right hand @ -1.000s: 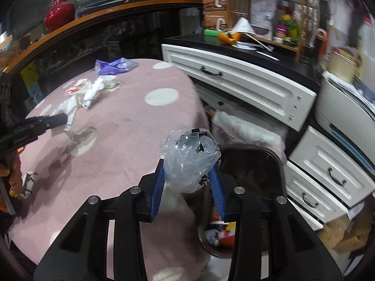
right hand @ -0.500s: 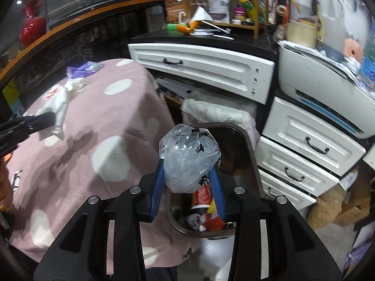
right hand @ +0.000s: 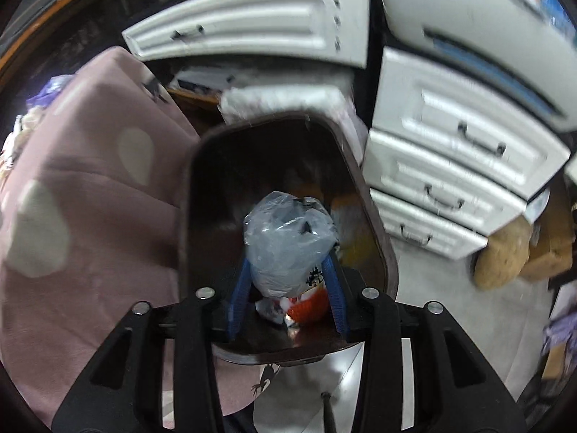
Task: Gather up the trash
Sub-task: 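Drop the clear bag into the bin with the right tool while the left tool carries the tissue, then lower the white tissue into the bin and open the left tool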
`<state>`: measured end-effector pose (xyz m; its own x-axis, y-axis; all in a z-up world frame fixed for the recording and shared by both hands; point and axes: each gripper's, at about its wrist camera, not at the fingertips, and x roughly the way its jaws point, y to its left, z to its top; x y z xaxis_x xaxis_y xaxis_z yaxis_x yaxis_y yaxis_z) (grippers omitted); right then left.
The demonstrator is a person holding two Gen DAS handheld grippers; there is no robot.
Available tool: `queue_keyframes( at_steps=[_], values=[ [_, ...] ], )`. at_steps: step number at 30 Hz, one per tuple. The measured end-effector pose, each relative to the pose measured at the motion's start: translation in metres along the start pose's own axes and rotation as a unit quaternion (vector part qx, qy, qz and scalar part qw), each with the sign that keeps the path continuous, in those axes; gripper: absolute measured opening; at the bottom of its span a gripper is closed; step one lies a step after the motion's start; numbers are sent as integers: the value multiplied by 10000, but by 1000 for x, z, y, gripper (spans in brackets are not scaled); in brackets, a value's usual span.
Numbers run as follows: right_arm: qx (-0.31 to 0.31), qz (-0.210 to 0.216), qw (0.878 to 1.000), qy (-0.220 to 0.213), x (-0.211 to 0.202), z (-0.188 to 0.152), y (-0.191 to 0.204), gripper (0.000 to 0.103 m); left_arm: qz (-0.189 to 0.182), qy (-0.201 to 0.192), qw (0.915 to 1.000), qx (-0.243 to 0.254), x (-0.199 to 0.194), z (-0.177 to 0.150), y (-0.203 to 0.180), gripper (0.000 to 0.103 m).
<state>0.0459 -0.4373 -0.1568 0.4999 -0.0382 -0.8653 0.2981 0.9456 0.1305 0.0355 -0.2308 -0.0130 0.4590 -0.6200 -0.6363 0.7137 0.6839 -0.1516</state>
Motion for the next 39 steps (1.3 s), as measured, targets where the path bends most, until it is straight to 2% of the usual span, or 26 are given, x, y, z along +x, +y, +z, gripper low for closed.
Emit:
queue_keyframes(
  at_steps=[2, 4, 6, 8, 13, 16, 22, 27, 35, 38, 39],
  values=[
    [150, 8, 9999, 43, 4, -2, -5, 52, -46, 67, 10000, 41, 6, 0, -6, 16],
    [223, -20, 9997, 1, 2, -3, -9, 53, -102, 163, 9998, 93, 14, -1, -13, 16],
    [230, -120, 9995, -151, -7, -1, -10, 58, -130, 247, 9995, 142, 22, -3, -19, 16],
    [298, -240, 9986, -365, -19, -1, -15, 68, -164, 360, 9990, 215, 31, -6, -25, 16],
    [491, -615, 9945, -690, -41, -1, -27, 69, -192, 700, 9969, 320, 57, -11, -36, 16],
    [690, -786, 9908, -858, -51, 0, -37, 75, -203, 947, 9947, 330, 72, -13, -40, 16],
    [922, -915, 9856, -1085, -64, 0, -50, 76, -181, 1449, 9886, 370, 107, -10, -47, 16],
    [1106, -952, 9831, -1107, -66, -1, -59, 76, -200, 1957, 9799, 324, 141, -12, -52, 16],
    [1316, -955, 9798, -1161, -69, -4, -68, 77, 41, 2119, 9762, 457, 170, -15, -55, 17],
    [1303, -961, 9801, -1148, -68, -4, -67, 77, 29, 2157, 9754, 459, 176, -16, -52, 24],
    [1297, -961, 9804, -1132, -67, -4, -67, 77, 45, 2163, 9752, 464, 177, -17, -52, 35]
  ],
)
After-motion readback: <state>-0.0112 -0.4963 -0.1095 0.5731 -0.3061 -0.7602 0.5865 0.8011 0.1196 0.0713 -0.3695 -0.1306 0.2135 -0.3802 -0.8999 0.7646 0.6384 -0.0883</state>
